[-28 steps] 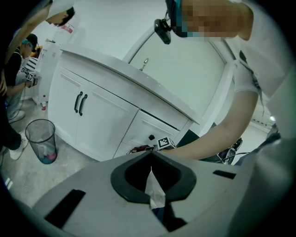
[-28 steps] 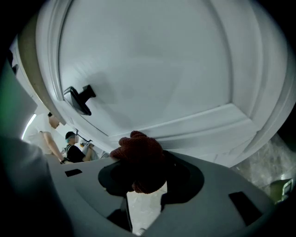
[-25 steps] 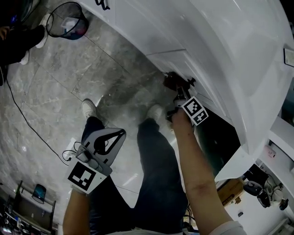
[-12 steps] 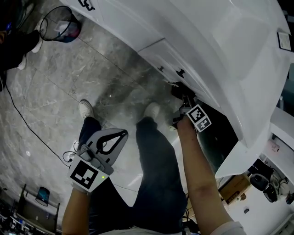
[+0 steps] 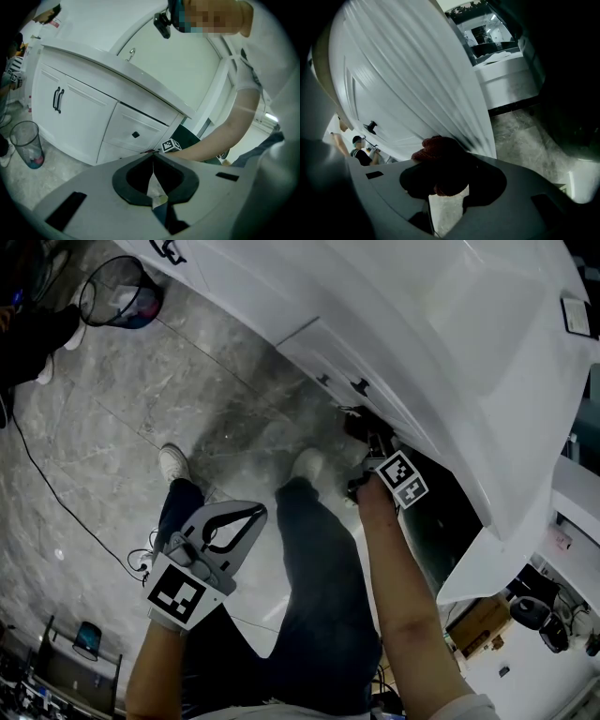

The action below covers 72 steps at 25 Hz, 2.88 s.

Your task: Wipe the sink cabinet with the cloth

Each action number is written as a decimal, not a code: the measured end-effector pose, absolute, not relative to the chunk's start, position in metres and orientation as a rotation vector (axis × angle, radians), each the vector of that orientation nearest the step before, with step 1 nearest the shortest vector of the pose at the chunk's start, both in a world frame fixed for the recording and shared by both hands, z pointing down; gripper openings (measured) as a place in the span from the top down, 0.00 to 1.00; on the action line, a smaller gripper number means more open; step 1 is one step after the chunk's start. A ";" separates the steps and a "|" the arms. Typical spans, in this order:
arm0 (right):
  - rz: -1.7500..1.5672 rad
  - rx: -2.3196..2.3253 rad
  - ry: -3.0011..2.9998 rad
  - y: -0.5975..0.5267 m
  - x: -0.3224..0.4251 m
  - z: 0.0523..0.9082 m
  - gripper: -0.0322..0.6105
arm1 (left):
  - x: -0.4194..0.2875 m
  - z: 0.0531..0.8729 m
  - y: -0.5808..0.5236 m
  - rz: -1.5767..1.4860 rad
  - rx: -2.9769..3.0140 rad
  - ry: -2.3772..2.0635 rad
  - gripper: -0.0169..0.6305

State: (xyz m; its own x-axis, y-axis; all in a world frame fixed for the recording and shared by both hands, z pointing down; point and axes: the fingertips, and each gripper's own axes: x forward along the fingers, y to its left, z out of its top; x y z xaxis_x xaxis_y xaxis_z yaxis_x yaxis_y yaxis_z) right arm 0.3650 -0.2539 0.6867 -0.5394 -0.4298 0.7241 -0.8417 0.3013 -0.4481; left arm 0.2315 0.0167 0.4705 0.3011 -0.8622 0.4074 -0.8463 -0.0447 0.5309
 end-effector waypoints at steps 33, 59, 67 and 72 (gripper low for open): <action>0.937 1.188 -2.241 -0.249 0.373 0.471 0.71 | 0.201 0.399 0.015 -0.072 1.977 -1.540 0.95; 1.175 1.071 -2.287 -0.236 0.287 0.461 0.71 | 0.177 0.413 0.031 -0.114 1.920 -1.592 0.95; 1.204 0.856 -2.395 -0.219 0.192 0.458 0.71 | 0.151 0.425 0.053 -0.141 1.833 -1.651 0.95; 1.259 0.775 -2.434 -0.207 0.147 0.459 0.71 | 0.137 0.434 0.065 -0.166 1.774 -1.677 0.95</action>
